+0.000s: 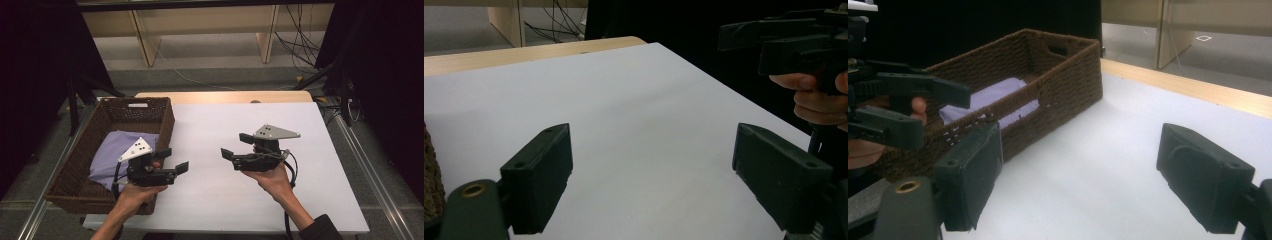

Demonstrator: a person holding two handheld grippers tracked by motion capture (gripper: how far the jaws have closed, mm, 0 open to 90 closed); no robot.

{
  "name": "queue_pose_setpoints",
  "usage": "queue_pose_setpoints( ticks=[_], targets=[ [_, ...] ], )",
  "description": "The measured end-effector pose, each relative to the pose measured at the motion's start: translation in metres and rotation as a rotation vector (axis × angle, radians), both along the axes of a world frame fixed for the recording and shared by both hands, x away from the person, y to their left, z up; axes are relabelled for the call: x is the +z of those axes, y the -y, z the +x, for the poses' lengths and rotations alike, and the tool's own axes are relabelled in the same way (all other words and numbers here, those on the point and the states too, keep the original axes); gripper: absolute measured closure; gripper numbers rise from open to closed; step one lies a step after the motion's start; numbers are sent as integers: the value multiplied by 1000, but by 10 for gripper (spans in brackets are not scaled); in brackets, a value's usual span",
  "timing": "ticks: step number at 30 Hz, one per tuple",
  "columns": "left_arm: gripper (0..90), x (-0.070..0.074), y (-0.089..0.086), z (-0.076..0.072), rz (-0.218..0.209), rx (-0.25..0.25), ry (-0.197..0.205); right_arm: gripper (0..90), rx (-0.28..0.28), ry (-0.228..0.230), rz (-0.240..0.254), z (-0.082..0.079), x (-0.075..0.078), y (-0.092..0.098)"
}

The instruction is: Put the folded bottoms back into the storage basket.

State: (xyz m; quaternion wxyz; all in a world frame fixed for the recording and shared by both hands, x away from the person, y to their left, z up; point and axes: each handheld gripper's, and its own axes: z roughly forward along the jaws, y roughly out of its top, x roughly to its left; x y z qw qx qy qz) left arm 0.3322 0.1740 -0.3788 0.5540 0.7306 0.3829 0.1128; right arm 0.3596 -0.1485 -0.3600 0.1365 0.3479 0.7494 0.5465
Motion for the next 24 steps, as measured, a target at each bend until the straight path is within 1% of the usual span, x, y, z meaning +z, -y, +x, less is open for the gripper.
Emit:
queue_pose_setpoints(
  ticks=[3,11,13,15,18,19,24],
  targets=[
    [163,-2,2,-1,-9,-8,-1,195,-4,-2,0,-2,-3,4],
    [163,-8,11,-7,0,-26,5,196,-21,-3,6,-8,-9,15],
    [163,-9,13,-9,1,-30,7,196,-22,7,12,-10,-10,17],
    [163,-10,15,-11,2,-36,13,195,-22,7,8,-12,-11,19],
    [163,-11,19,-14,-6,-41,19,194,-20,11,10,-15,-12,22],
    [163,-12,20,-15,-2,-44,21,193,-19,16,9,-16,-13,23],
    [163,-15,23,-17,-1,-42,29,193,-26,23,11,-21,-16,29]
  ],
)
